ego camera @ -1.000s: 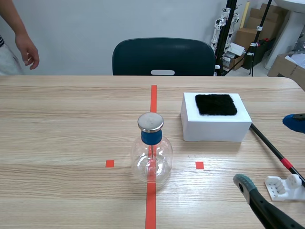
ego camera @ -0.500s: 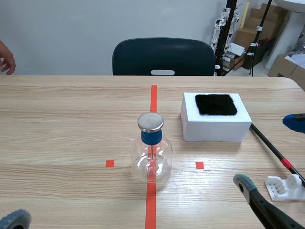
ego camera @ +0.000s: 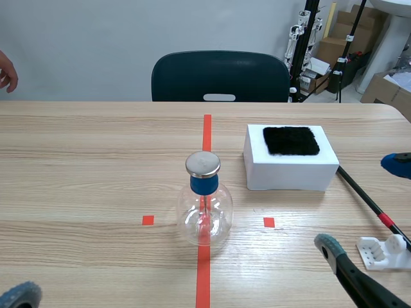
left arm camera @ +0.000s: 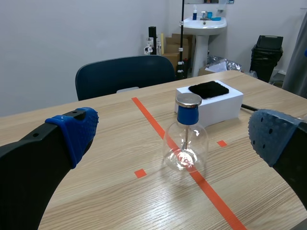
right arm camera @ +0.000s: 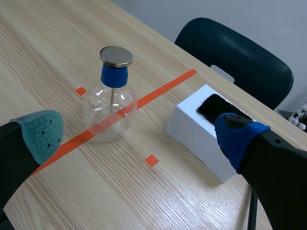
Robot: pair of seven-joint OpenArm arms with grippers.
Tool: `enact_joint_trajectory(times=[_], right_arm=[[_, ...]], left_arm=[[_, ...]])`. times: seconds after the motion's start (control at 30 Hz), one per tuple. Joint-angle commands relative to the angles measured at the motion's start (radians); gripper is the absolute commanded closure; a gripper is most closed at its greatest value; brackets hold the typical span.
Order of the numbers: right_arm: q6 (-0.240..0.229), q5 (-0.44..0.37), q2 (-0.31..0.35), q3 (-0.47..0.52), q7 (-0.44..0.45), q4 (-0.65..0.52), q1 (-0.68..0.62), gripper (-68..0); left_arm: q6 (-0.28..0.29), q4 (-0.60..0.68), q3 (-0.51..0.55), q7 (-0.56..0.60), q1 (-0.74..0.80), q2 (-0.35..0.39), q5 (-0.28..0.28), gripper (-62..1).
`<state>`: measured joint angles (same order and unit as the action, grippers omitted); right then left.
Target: Do the electroscope experiment. return to the home posture
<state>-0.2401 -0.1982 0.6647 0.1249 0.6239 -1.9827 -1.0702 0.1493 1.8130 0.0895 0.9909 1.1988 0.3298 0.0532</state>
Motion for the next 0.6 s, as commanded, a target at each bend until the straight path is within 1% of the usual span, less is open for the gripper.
enact_joint_trajectory(times=[0.0,0.37,0.57], right_arm=[[0.007,-0.010,0.002,0.007,0.019,-0.021,0.007,-65.3],[0.007,-0.010,0.002,0.007,0.019,-0.021,0.006,-65.3],[0.007,-0.010,0.003,0.007,0.019,-0.021,0.006,-65.3]], left_arm=[[-0.001,0.010,0.001,0.011,0.000,-0.005,0.004,-62.3],[-0.001,0.010,0.001,0.014,0.000,-0.005,0.008,-62.3],[0.003,0.010,0.000,0.010,0.001,0.037,0.014,-62.3]])
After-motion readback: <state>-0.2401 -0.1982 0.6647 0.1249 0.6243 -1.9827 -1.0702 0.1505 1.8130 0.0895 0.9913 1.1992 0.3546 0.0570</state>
